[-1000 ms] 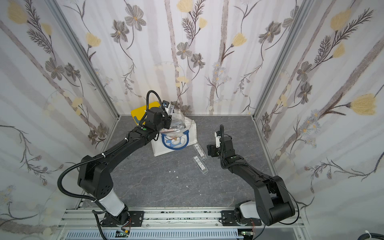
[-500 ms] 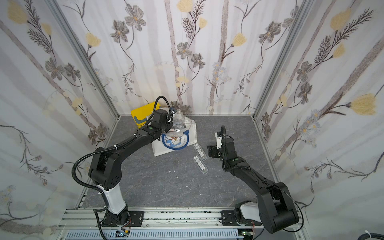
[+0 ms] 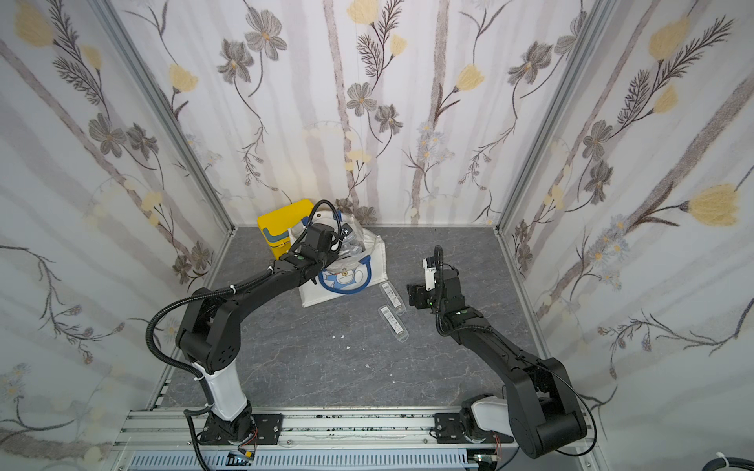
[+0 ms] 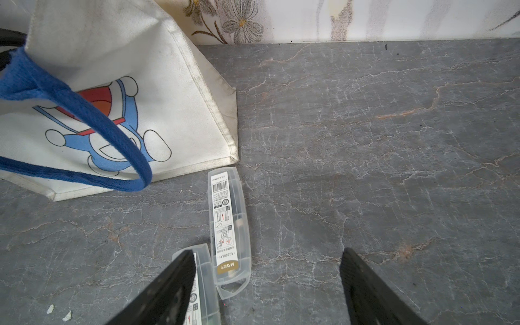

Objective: Put the compass set into the canvas bag
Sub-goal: Place the compass set in the canvas bag, then pick up the compass set at the center of the board.

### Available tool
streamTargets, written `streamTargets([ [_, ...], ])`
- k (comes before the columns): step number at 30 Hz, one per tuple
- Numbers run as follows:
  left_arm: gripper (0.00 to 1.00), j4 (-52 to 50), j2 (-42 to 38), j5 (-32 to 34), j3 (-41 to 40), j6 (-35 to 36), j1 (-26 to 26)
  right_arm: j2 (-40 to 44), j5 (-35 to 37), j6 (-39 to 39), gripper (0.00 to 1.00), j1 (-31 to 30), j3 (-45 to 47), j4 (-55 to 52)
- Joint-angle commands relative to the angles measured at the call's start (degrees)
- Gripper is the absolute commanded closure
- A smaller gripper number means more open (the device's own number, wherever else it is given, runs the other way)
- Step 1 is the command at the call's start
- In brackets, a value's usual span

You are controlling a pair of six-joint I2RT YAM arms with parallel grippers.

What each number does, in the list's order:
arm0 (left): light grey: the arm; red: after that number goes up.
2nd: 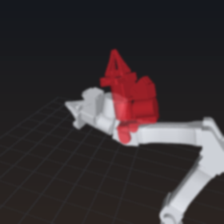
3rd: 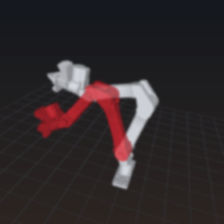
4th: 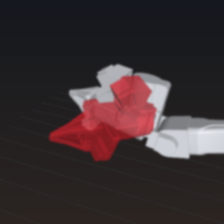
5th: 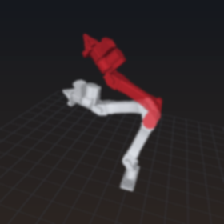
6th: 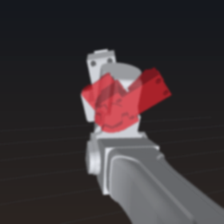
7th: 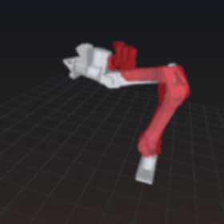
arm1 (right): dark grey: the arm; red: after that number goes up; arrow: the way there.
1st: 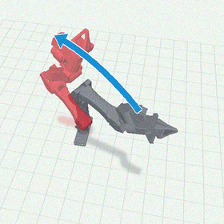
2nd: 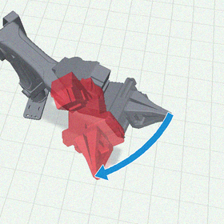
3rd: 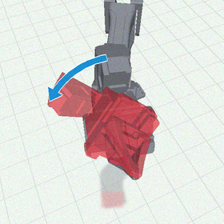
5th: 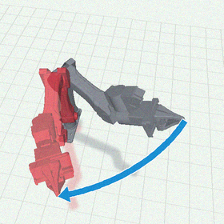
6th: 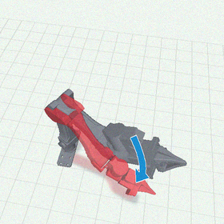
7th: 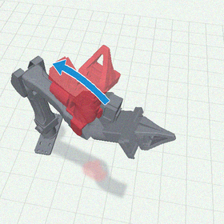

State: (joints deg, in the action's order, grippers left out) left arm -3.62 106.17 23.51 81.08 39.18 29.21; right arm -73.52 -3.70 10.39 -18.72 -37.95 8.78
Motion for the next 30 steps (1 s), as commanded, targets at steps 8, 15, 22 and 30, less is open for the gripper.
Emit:
streamTargets([
  [8,0.35,-0.65,-2.72,-1.24,2.73,-2.34,0.07,0.03,0.2,-0.37,0.19,-0.09,-0.47,0.51],
  [15,0.27,0.42,-8.41,-4.3,4.73,-10.17,0.32,0.03,-0.38,-0.53,0.19,-0.22,-1.29,-0.69],
  [22,0.12,0.91,-15.59,-12.58,1.86,-23.49,0.39,-0.39,-1.5,-3.0,0.19,-1.79,-3.0,-3.61],
  [30,0.0,0.86,-27.14,-15.79,-7.3,-43.5,0.4,-2.39,-1.47,-8.99,0.2,-6.09,-6.75,-9.77],
])
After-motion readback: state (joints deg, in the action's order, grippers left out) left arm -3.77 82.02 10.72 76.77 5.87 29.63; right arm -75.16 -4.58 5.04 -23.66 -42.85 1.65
